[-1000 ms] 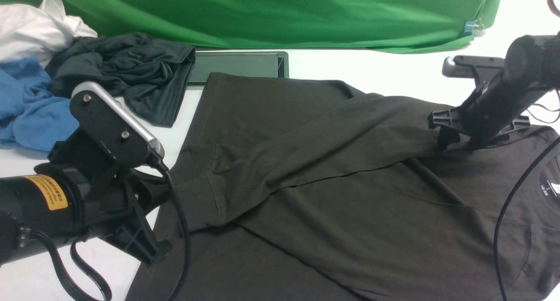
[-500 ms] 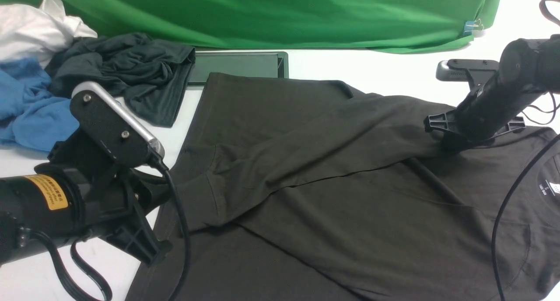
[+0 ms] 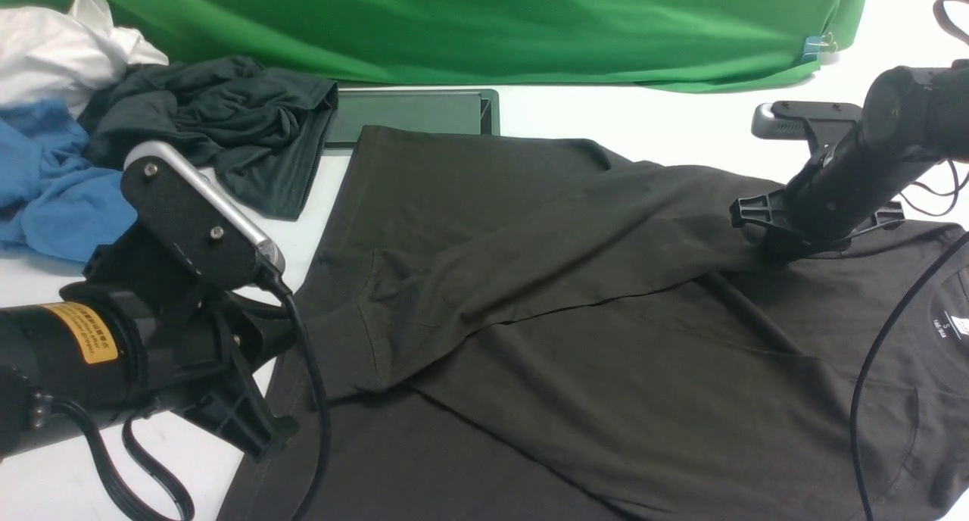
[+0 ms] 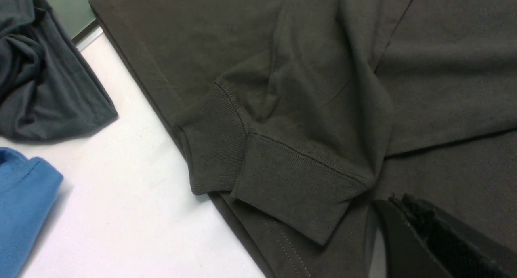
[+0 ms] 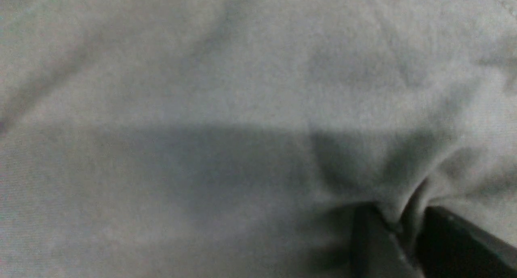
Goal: Fold a long-sleeved shirt on a white desktop.
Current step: 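Grasp the near edge of the shirt at its hem and shoulder corners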
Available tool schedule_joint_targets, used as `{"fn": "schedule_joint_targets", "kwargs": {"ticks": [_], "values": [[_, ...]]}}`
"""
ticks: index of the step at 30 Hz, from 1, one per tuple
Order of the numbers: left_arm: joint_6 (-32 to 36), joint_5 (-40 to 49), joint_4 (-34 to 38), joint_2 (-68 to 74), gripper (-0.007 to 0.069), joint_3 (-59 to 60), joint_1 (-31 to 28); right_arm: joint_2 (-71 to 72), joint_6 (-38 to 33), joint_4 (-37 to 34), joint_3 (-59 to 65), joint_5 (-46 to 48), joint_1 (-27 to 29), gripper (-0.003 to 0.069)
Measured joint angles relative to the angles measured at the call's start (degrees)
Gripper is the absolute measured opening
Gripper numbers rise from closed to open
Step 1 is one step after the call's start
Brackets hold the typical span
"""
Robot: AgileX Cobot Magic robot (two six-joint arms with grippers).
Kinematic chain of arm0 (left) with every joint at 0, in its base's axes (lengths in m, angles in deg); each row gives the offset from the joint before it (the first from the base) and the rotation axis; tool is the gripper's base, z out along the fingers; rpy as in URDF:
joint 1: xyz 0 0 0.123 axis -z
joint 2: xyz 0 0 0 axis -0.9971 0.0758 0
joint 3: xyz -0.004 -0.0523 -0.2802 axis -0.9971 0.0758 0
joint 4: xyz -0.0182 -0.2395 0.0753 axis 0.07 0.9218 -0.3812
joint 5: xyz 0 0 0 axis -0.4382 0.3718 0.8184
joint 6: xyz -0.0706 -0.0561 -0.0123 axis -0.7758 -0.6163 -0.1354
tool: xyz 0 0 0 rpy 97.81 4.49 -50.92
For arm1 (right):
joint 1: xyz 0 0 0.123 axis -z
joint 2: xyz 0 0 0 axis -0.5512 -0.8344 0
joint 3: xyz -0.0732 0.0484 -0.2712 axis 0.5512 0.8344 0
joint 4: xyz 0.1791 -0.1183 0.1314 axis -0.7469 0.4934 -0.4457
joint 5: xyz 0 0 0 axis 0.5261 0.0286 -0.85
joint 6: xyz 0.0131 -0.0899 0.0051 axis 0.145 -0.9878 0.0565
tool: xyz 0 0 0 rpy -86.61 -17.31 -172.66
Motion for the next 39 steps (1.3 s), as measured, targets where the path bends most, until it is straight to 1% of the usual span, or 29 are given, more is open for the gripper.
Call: {"fn": "schedule_joint_targets", "kwargs": {"ticks": [3,8,14,16,19,25,31,35,37,39], "values": [[0.0,0.0,0.0,0.0,0.0017,0.0,0.0,0.0,-0.04,0.0,0.0,-0.21,-0.07,0.0235],[0.0,0.0,0.0,0.0,0.0017,0.0,0.0,0.0,-0.48,0.0,0.0,-0.34,-0.07,0.0185],[0.0,0.0,0.0,0.0,0.0017,0.0,0.0,0.0,-2.01,0.0,-0.11,-0.73,-0.07,0.0061],[0.0,0.0,0.0,0.0,0.0017,0.0,0.0,0.0,-2.42,0.0,-0.18,-0.78,-0.07,0.0038],[0.0,0.0,0.0,0.0,0.0017,0.0,0.0,0.0,-3.05,0.5,-0.79,-0.64,-0.07,0.0035],[0.0,0.0,0.0,0.0,0.0017,0.0,0.0,1.09,-2.76,4.37,-1.69,1.5,0.24,0.0035],[0.0,0.0,0.0,0.0,0.0017,0.0,0.0,1.9,-2.11,4.37,-1.77,4.53,2.44,0.0035],[0.57,0.0,0.0,0.0,0.0017,0.0,0.0,1.9,-1.75,4.37,-1.77,5.24,2.83,0.0036],[1.19,0.06,0.0,0.0,0.0017,0.0,0.0,1.9,-1.7,4.37,-1.77,5.36,2.83,0.0051],[1.88,0.37,0.0,0.0,0.0017,0.0,0.0,1.9,-1.7,4.67,-1.77,5.71,2.83,0.0095]]}}
